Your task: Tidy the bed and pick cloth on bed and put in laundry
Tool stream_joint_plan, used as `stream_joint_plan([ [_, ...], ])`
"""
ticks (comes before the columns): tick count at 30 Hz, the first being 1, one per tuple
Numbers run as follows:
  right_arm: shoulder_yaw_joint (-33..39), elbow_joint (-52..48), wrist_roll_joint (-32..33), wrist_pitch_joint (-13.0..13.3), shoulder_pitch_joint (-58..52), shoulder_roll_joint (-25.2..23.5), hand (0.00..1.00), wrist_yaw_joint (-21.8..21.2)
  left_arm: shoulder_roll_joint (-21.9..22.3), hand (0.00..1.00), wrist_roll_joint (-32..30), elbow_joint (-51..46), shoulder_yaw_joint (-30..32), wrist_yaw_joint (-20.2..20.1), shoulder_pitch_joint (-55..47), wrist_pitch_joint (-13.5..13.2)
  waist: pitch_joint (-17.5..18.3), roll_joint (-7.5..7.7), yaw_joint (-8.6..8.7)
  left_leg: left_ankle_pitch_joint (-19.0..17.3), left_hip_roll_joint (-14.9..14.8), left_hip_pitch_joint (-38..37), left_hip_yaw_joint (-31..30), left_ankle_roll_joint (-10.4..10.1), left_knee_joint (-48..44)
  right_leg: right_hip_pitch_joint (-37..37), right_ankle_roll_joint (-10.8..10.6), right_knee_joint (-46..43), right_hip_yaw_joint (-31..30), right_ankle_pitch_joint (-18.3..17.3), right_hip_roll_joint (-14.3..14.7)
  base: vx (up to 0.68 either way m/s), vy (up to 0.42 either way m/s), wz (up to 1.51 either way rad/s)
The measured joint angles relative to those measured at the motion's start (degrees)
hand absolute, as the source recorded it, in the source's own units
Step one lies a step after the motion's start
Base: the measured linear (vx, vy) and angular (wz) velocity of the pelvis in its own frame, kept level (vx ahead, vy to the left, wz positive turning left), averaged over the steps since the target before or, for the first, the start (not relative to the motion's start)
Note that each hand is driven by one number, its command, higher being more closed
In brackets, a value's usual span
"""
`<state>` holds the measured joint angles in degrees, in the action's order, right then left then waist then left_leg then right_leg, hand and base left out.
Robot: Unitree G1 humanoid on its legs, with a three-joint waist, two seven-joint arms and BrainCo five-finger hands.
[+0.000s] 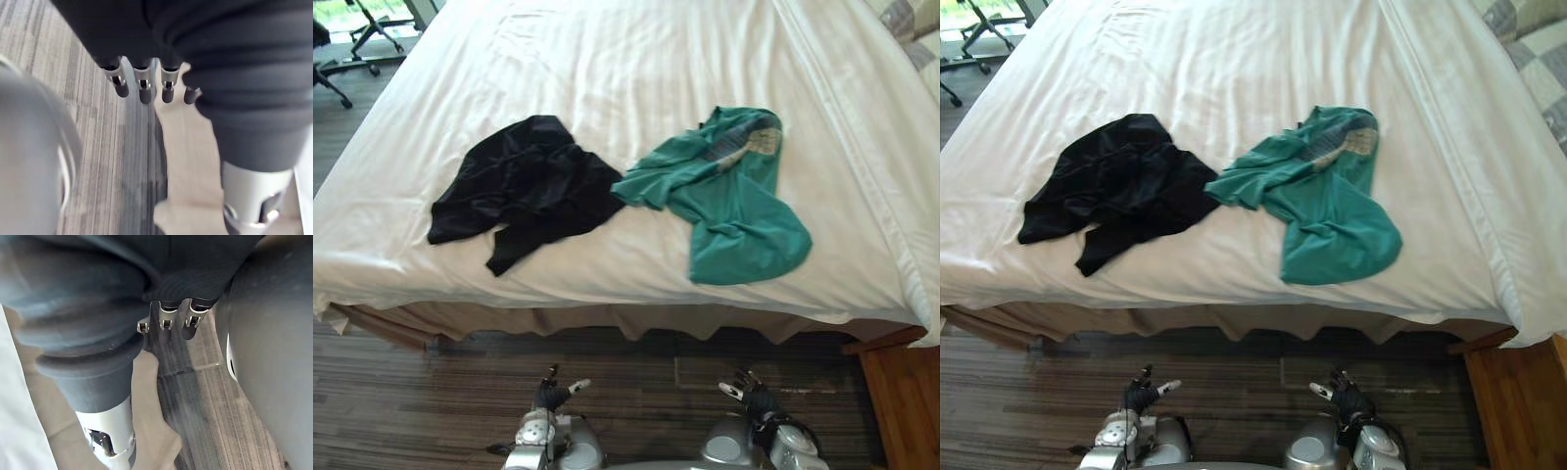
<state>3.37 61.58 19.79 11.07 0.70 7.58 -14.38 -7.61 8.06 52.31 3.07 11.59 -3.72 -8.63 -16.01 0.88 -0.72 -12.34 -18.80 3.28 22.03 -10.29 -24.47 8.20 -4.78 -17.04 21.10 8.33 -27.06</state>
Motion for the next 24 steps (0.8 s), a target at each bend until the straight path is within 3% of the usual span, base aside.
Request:
stream_joint_plan([
  [1,-0.15,-0.09,0.05,0.32,-0.15,-0.77,0.00,-0.86,-0.66,0.00,1.66,0.01,0.86,0.58,-0.74,0.46,0.30,-0.09,0.04,1.64,0.43,-1.59,1.01,0.58,3.60,-0.77,-2.07,-0.96,2.55,-1.95,3.37,0.09,0.419,-0.41],
  [2,-0.41,-0.38,1.97,0.50,-0.37,-1.61,0.00,-0.78,-1.23,0.00,4.21,0.03,1.73,1.36,-1.29,1.14,0.73,-0.44,0.18,4.85,2.64,-3.22,2.73,1.82,9.80,-0.88,-2.06,-0.77,5.91,-6.03,7.51,0.06,0.320,-0.22],
  [3,-0.44,-0.55,2.96,0.48,-0.47,-1.65,0.00,-0.65,-1.36,0.00,5.16,0.03,1.78,1.67,-1.03,1.37,0.92,-0.54,0.64,6.22,3.99,-3.16,2.82,2.60,12.08,-0.87,-2.27,-0.59,5.75,-7.95,9.34,0.04,0.345,0.09],
  [4,-0.11,-0.43,4.62,0.10,-0.65,-1.58,0.00,-0.28,-1.39,0.00,6.16,0.03,2.18,2.64,0.01,1.76,1.13,-0.43,1.58,7.84,5.88,-2.78,1.87,3.37,14.90,-1.00,-2.59,1.26,2.99,-11.66,13.10,-0.01,0.177,0.51],
  [5,0.45,-0.43,5.89,-0.16,-1.36,-1.42,0.00,0.24,-1.59,0.00,7.48,0.03,2.63,3.84,0.74,1.96,1.35,-0.99,2.32,8.87,7.17,-1.80,0.54,3.97,16.25,-1.72,-1.20,3.97,-1.37,-14.85,16.36,-0.02,0.155,1.04],
  [6,2.51,-0.50,7.77,-0.08,-2.82,-0.92,0.00,1.03,-0.68,0.00,8.88,-0.06,3.65,5.04,2.61,2.11,1.61,-2.86,4.06,10.19,8.03,-0.16,-2.51,4.60,17.44,-3.05,-1.46,7.49,-7.26,-14.52,19.19,-0.02,0.077,1.16],
  [7,4.50,-0.52,9.77,0.00,-3.83,-0.87,0.00,1.46,-0.10,0.00,9.68,-0.24,4.32,5.70,3.55,1.96,1.80,-3.46,4.83,10.99,8.93,-0.18,-3.92,4.66,18.70,-4.15,-0.95,9.39,-8.24,-13.39,19.61,0.02,0.064,0.93],
  [8,6.49,-0.45,12.38,0.61,-4.87,-0.90,0.00,1.84,0.07,0.00,10.43,-1.08,5.35,6.61,3.99,1.64,2.19,-3.73,4.43,11.77,9.13,-0.94,-4.24,4.42,20.17,-5.26,-0.68,11.25,-7.66,-11.92,19.99,0.05,0.033,0.38],
  [11,13.31,-0.81,18.24,4.26,-6.74,-0.74,0.00,1.94,-0.11,0.00,12.18,-7.28,14.14,8.46,3.03,-0.50,3.12,-2.14,3.91,13.21,8.70,-3.17,-3.25,3.68,23.11,-6.81,-0.27,12.87,-7.36,-10.98,20.89,0.02,-0.004,-0.09],
  [14,18.63,-6.88,20.40,7.15,-9.63,0.01,0.00,4.62,-2.51,0.00,13.39,-15.65,23.05,10.34,0.69,-1.88,4.32,-0.67,1.93,14.08,7.92,-7.16,2.10,3.06,26.23,-7.08,0.44,13.27,-10.28,-10.36,21.63,-0.03,-0.005,-0.64],
  [16,21.02,-12.27,17.82,8.76,-11.72,0.27,0.00,8.84,-5.95,0.00,12.99,-20.69,28.51,11.83,-0.75,-1.94,5.29,0.00,1.29,13.49,7.74,-8.78,6.08,3.12,26.93,-7.44,0.41,13.40,-11.93,-10.33,21.91,-0.05,0.013,-0.56],
  [18,24.41,-17.11,8.97,8.76,-14.04,1.61,0.00,16.57,-9.95,0.00,10.70,-23.93,32.46,13.70,-1.58,-1.83,6.02,0.10,1.50,11.97,6.70,-10.11,11.12,2.82,25.52,-8.84,0.09,13.79,-11.89,-10.56,21.83,0.01,0.001,-0.11],
  [19,29.42,-22.50,0.52,7.61,-16.01,5.22,0.00,23.40,-14.24,0.00,8.78,-28.26,36.27,14.81,-2.75,-1.85,6.83,-0.13,1.35,9.28,5.21,-9.51,11.57,3.16,20.35,-9.88,0.39,13.68,-11.97,-11.53,21.82,0.06,-0.023,-0.06],
  [21,32.88,-27.20,-2.05,6.74,-17.47,8.47,0.00,25.53,-17.87,0.00,8.80,-30.19,38.33,14.87,-3.87,-1.87,6.92,-0.45,1.30,6.71,3.13,-7.56,11.29,4.04,12.75,-10.42,0.41,12.92,-11.99,-12.14,21.69,0.05,0.000,0.00],
  [22,35.34,-30.62,-3.36,6.14,-18.29,12.90,0.00,26.89,-21.55,0.00,10.43,-32.18,40.24,14.73,-4.12,-1.96,7.33,-0.72,1.49,5.37,0.77,-3.69,9.88,5.90,3.89,-9.99,-0.03,12.34,-11.74,-12.12,21.52,0.01,0.020,0.08],
  [24,37.66,-31.58,-4.30,6.18,-17.98,20.25,0.00,27.37,-25.47,0.00,12.20,-32.26,42.58,14.78,-3.57,-3.11,8.60,-0.81,1.49,5.37,0.65,-1.25,7.66,6.00,1.37,-10.00,-0.06,12.55,-11.89,-12.01,21.67,0.04,0.008,0.05],
])
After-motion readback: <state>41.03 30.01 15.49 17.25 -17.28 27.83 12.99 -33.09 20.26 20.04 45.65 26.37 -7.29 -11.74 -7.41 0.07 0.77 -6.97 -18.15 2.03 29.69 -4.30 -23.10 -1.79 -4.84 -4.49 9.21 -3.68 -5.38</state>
